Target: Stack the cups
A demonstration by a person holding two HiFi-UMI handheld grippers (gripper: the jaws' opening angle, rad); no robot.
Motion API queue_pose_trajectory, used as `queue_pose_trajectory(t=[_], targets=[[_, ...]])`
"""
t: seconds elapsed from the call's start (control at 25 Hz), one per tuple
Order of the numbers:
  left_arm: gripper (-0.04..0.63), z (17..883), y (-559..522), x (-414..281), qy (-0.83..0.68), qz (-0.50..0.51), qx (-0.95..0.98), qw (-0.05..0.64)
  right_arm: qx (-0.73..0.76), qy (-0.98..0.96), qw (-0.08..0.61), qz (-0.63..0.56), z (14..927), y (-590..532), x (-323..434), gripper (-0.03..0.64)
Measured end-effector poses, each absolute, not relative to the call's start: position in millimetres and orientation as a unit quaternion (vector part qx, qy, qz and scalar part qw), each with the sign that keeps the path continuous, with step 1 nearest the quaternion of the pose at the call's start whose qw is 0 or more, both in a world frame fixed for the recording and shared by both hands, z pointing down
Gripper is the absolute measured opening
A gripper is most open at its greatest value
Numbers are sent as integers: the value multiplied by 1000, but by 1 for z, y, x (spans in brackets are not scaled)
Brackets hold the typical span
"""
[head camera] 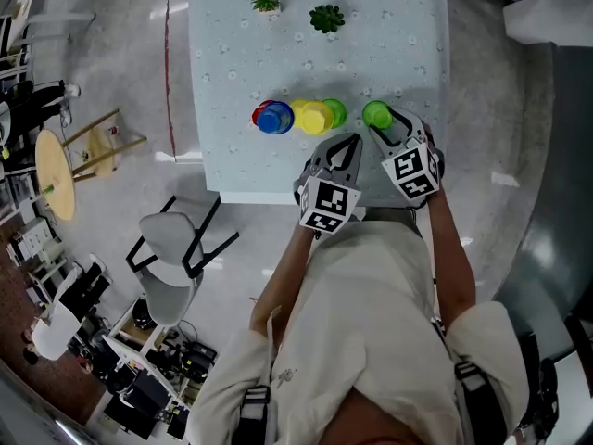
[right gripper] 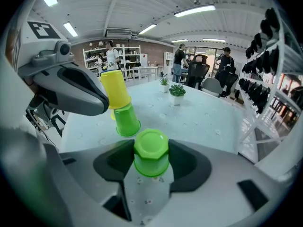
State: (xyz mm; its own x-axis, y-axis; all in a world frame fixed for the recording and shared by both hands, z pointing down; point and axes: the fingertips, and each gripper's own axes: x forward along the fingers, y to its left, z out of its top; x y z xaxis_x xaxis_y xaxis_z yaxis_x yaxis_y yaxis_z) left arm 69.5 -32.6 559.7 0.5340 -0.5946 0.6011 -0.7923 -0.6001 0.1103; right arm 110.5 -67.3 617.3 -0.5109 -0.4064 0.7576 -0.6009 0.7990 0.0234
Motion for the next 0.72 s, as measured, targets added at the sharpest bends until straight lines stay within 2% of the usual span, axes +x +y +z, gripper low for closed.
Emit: queue_pose_trajectory(t=[0.32, 0.72], targets=[[15, 544, -30, 63, -395, 249, 866, 180, 311, -858, 393, 113, 596, -62, 110, 225], [16, 500, -28, 52, -387, 217, 883, 151, 339, -866, 358, 88, 526, -55, 99, 225]])
